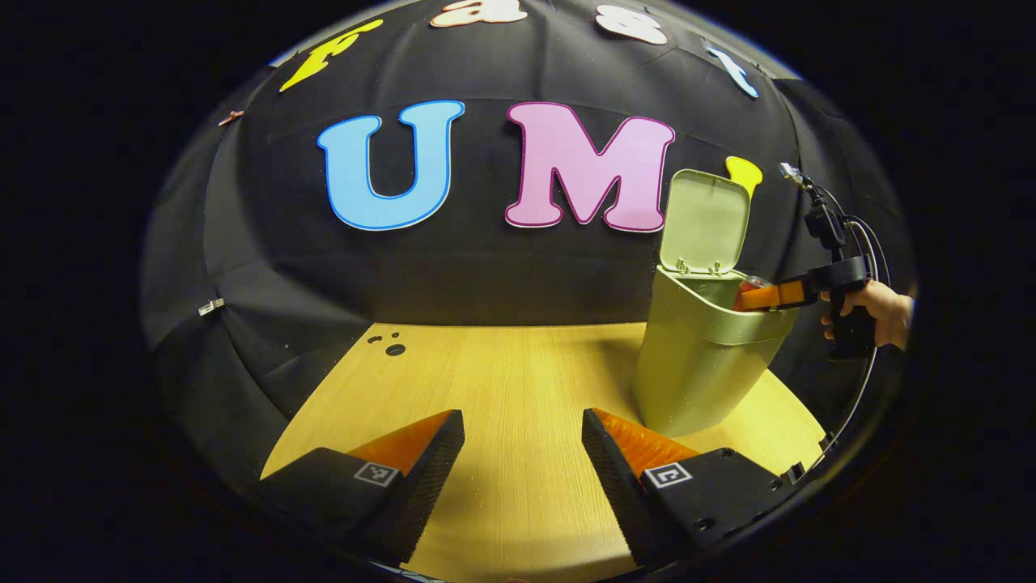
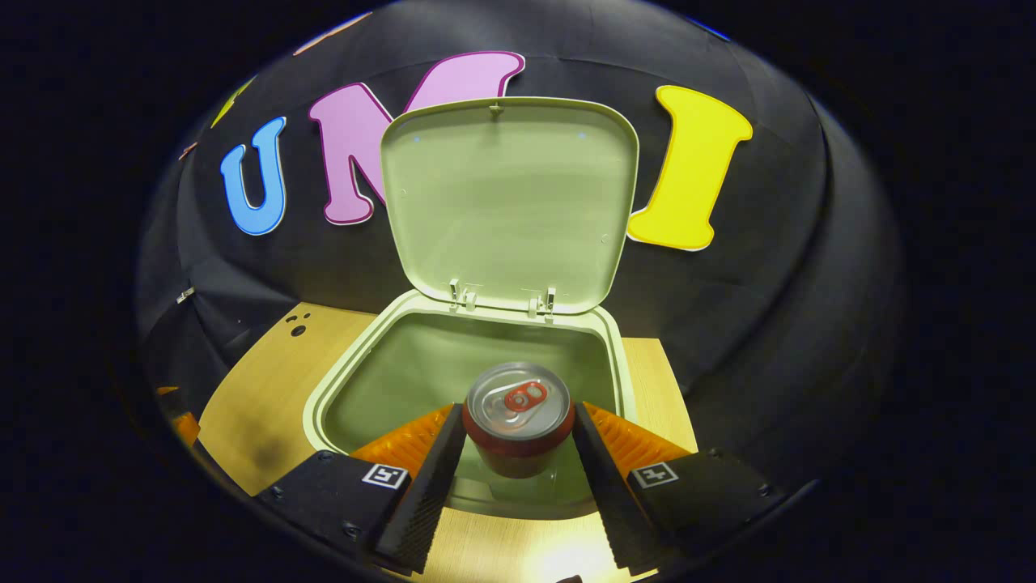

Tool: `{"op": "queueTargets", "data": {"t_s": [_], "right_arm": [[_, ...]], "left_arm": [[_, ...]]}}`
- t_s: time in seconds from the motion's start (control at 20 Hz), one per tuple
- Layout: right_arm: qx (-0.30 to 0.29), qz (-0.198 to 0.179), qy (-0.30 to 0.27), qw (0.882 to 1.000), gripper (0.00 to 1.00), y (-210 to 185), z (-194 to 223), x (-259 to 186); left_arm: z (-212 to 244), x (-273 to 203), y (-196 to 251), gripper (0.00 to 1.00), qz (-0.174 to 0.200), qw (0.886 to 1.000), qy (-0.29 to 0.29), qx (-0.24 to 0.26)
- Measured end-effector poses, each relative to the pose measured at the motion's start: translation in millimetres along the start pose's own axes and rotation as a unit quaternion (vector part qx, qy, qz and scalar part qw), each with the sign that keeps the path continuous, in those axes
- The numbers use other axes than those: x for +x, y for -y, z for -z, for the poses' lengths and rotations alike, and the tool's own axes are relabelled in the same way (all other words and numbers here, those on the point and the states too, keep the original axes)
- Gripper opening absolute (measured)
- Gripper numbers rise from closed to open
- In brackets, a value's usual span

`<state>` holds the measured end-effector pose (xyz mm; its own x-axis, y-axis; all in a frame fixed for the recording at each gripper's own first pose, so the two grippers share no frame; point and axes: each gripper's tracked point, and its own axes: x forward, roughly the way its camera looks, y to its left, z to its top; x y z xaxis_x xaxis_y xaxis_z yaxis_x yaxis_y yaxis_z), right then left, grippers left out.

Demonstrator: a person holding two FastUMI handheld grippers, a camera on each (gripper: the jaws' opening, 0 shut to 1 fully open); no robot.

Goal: Press the lid of the desktop garbage bin to open it, pick up the crumpled paper on the desktop and throw it into the bin, then pick up the pop can on the desktop and drop it into the bin, and finally close the garbage bin lid.

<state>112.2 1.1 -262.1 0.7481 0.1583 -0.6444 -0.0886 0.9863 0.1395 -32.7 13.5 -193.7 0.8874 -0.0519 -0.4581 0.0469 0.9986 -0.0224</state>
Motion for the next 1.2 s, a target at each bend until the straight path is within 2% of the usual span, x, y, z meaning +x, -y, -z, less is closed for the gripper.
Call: {"op": "queueTargets", "data": {"t_s": [0.25, 0.4, 0.55, 0.75, 0.8, 0.85, 1.2], "right_arm": [[0.004, 0.002, 0.009, 1.0, 0.85, 1.4, -4.5, -6.2], [0.007, -0.001, 0.046, 0.999, 0.82, -1.8, -25.9, -18.2], [0.002, -0.007, 0.093, 0.996, 0.85, -7.0, -65.0, -34.3], [-0.035, -0.009, 0.154, 0.987, 0.84, -13.9, -128.0, -58.1], [-0.043, -0.01, 0.164, 0.985, 0.84, -16.5, -142.2, -62.2], [-0.046, -0.012, 0.175, 0.983, 0.84, -19.3, -157.1, -63.9], [-0.018, -0.009, 0.239, 0.971, 0.84, -23.5, -232.5, -59.9]], "left_arm": [[-0.7, -3.1, 2.8, 0.94, 0.001, 1.0, 0.0, 0.002], [1.5, -5.5, 1.3, 0.94, -0.001, 1.0, -0.001, 0.002], [1.2, -7.2, 1.7, 0.94, -0.002, 1.0, -0.001, 0.002], [1.5, -8.9, 2.1, 0.94, -0.003, 1.0, 0.0, 0.002], [0.4, -9.5, 2.6, 0.97, -0.004, 1.0, 0.001, 0.001], [0.5, -9.6, 2.9, 0.94, -0.004, 1.0, 0.002, 0.001], [2.6, -15.7, -1.4, 0.94, -0.011, 1.0, 0.006, -0.001]]}}
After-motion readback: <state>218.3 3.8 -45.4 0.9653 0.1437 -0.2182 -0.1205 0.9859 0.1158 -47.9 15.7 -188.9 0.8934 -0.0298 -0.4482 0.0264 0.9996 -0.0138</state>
